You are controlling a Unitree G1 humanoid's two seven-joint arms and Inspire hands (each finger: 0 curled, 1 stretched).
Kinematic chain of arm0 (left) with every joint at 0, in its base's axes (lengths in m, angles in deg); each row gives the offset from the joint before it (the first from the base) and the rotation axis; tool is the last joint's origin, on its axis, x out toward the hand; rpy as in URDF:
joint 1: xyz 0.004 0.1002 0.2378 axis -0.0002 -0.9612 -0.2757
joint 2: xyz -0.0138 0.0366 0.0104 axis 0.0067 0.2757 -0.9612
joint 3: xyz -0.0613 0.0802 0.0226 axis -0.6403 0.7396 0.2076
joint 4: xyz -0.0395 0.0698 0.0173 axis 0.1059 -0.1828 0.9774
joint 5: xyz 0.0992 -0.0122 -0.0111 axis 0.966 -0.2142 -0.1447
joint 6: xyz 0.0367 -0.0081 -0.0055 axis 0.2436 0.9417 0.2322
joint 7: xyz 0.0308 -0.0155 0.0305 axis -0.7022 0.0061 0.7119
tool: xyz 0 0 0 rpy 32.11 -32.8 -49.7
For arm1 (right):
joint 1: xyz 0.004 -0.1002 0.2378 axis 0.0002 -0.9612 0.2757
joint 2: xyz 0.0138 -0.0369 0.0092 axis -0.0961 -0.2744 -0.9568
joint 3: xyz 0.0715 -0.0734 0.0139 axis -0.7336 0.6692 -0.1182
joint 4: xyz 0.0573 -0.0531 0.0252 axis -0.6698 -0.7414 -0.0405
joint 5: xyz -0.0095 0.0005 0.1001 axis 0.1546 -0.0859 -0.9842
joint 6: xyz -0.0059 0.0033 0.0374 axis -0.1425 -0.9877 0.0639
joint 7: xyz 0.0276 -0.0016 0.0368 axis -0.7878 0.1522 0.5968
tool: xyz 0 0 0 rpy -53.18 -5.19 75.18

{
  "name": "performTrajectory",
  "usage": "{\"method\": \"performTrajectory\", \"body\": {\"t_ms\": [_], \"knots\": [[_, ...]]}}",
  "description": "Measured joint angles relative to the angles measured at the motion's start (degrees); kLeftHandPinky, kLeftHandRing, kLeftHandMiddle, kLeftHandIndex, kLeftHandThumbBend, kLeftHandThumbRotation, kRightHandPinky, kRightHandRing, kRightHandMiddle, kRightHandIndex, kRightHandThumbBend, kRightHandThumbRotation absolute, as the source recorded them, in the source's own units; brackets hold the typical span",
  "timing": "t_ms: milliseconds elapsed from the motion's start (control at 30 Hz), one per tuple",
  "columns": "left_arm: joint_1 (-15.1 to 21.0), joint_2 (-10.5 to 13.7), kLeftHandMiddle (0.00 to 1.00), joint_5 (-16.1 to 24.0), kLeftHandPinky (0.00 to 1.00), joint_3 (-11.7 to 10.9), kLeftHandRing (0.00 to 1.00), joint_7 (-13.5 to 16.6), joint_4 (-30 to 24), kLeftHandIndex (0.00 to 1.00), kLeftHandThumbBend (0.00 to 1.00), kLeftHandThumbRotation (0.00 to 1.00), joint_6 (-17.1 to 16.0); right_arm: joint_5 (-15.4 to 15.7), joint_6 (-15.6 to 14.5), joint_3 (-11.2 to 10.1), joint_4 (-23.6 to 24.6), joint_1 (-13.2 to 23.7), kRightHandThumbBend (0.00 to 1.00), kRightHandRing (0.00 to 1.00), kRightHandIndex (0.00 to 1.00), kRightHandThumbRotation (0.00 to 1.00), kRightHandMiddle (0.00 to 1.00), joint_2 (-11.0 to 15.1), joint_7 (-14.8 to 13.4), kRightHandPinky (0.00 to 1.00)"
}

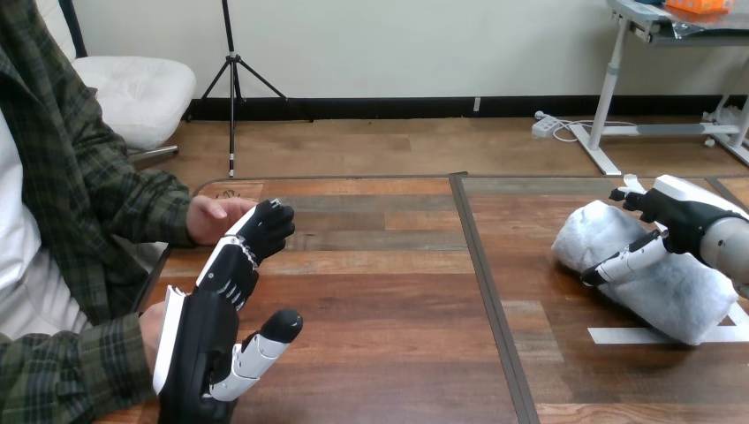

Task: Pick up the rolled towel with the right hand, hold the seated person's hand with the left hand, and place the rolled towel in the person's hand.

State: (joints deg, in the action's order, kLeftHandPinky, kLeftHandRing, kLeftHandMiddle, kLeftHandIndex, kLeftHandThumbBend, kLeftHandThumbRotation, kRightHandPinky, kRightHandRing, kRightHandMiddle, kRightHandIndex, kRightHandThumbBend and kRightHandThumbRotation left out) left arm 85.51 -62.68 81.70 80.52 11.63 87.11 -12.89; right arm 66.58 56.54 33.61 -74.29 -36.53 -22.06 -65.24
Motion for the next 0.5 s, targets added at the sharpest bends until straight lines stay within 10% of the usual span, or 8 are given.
{"method": "performTrajectory", "body": {"t_ms": [500], "knots": [[-0.3,-0.1,0.83,-0.2,0.83,0.1,0.83,-0.1,-0.6,0.83,1.0,0.73,0.1,1.7,-0.4,2.4,-3.8,0.6,0.98,0.91,0.96,0.38,0.94,-0.6,-3.6,0.81]]}}
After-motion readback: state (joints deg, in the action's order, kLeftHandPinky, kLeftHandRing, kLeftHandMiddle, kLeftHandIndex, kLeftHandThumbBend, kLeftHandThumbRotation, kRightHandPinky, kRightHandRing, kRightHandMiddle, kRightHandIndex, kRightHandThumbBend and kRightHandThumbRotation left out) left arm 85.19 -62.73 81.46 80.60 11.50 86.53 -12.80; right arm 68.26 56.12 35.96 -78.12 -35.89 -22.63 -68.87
